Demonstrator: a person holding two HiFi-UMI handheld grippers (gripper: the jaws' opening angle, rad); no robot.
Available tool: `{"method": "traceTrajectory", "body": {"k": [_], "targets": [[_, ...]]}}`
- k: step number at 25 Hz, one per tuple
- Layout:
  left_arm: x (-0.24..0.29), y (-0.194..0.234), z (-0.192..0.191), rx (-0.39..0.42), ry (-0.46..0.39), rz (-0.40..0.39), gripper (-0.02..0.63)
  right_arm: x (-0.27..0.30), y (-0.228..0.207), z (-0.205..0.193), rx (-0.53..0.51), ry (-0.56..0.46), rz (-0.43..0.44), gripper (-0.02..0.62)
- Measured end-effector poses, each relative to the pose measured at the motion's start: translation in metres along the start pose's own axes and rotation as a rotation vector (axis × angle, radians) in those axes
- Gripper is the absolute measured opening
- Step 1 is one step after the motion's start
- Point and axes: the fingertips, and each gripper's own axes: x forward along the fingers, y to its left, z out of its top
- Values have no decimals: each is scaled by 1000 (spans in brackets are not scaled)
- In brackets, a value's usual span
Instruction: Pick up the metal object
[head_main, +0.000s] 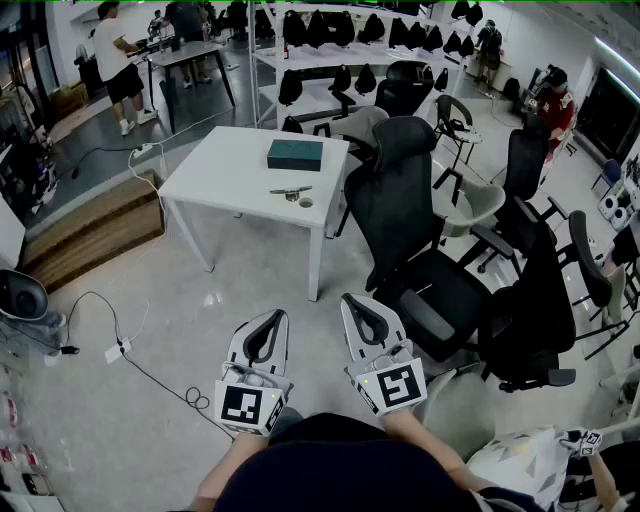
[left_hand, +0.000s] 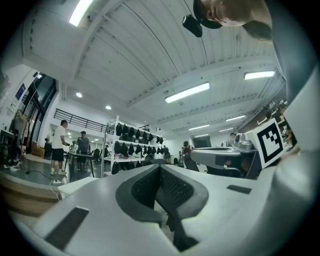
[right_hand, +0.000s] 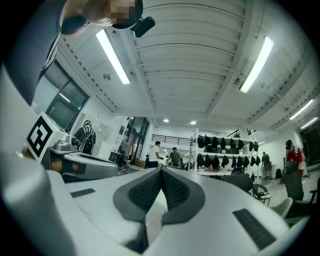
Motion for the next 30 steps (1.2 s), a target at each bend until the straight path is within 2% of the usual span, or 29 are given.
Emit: {"method": "traceTrajectory", "body": {"k": [7,12,17,18,20,21,27,30], "targets": [[12,-4,-6,4,14,19,23,0,-13,-7,-3,-12,-1,28],[37,10,-15,22,48,25,23,17,-26,-10,-11,-39,6,28],[68,29,-27,75,63,-4,25,38,-34,-37,27,32,12,28],[77,35,-27,82,66,-11,31,46,-37,-39,27,34,10,28],[98,47,-31,86,75,-31,123,64,-46,-43,21,37,3,28],[108,54,-34,85,79,-39,144,75,-51,-47,19,40,0,28],[172,104,-48,85,115,-79,175,151,-82,-59,31,54,-26,28],[205,134,-49,82,107,-94,176,192,-98,-62,33,56,-42,28]]}}
